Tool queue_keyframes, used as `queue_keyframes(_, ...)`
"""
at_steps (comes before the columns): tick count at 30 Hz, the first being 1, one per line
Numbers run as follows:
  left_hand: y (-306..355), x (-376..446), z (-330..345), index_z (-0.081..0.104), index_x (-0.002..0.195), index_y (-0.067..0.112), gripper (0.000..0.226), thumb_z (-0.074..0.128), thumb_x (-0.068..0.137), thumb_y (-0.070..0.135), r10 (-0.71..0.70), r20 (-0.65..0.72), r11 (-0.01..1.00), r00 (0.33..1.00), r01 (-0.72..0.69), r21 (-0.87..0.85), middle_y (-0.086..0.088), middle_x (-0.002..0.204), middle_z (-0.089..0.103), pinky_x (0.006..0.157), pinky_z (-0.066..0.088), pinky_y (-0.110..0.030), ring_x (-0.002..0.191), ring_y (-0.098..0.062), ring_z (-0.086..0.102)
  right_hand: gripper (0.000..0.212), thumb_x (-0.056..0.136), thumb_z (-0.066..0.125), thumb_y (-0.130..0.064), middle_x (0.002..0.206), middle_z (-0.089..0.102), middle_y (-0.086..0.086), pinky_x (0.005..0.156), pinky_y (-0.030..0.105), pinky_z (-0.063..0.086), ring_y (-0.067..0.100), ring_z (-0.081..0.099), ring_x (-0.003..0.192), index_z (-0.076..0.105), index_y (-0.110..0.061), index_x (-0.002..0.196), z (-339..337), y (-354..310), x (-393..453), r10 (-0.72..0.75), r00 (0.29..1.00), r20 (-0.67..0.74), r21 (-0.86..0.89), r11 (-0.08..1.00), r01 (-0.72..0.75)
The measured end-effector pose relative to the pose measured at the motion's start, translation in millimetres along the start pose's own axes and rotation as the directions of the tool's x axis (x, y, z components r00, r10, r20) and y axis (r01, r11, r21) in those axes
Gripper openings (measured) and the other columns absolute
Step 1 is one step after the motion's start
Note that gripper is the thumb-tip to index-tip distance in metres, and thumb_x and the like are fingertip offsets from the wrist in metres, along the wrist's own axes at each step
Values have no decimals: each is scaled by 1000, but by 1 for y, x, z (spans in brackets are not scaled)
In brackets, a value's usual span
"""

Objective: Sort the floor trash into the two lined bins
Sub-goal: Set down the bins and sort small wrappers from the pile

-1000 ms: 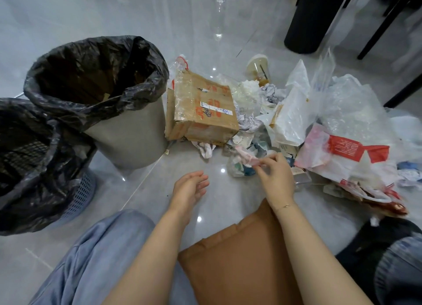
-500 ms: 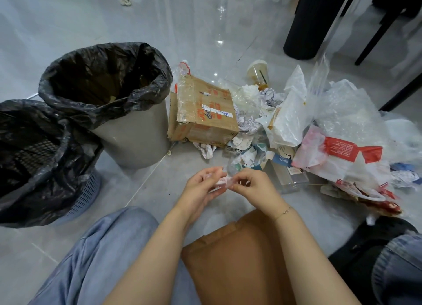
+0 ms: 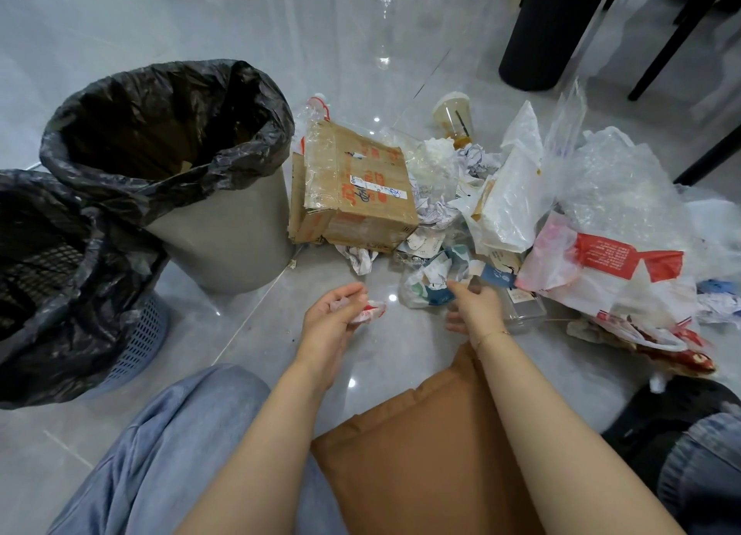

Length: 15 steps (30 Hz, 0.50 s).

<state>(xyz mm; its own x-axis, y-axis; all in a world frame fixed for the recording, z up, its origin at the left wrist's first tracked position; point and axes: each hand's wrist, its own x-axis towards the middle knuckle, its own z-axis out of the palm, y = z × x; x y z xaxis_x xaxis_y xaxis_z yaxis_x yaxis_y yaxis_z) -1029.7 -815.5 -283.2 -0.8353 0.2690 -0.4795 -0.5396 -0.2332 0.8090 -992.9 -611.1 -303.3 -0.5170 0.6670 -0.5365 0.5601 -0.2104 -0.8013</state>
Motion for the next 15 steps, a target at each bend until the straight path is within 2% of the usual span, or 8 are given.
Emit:
queue_keyframes(1,0,0,-1,65,105,10,20,64,87,1,7,-7,1000,1000,-7,13,-4,103,70,85,53,-23,87,-11,70,26,88,64,-25,86,60,13,64,46,59,28,61,67,55,-6,103,2,2,1,-18,999,-33,26,999,19)
queue_keyframes(3,0,1,-2,63,112,13,27,62,89,0,28,-34,998,999,-26,63,-2,113,66,88,51,-25,98,-13,67,8,87,64,-17,89,66,11,66,48,58,29,63,71,60,-11,88,3,11,-2,-133,984,-118,-17,991,132)
queue_keyframes(6,0,3,-3,51,122,22,43,63,88,-1,60,-104,993,993,-49,109,-1,125,56,97,48,-32,109,-17,60,14,85,66,-18,75,66,1,73,47,56,26,64,74,63,-17,71,1,24,-14,-309,939,-149,-139,947,289)
queue_keyframes(9,6,-2,-1,46,126,23,50,66,86,-1,98,-147,993,984,-86,84,-4,120,55,91,49,-30,101,-14,61,15,83,68,-23,80,67,3,76,39,53,18,62,77,66,-15,71,1,27,-31,-424,898,-116,-171,899,403)
queue_keyframes(12,12,-7,2,48,126,22,53,70,84,0,125,-108,991,986,-120,53,-5,114,61,84,51,-28,98,-17,65,11,83,67,-20,87,66,1,80,35,51,14,62,85,65,-16,73,1,26,-44,-513,850,-117,-151,855,495)
queue_keyframes(15,17,-16,4,57,123,22,51,74,79,4,117,-37,992,992,-115,57,-3,105,70,82,52,-27,95,-14,67,14,87,65,-13,78,65,-3,78,34,52,13,61,77,64,-20,74,5,23,-58,-502,864,-29,-37,865,501)
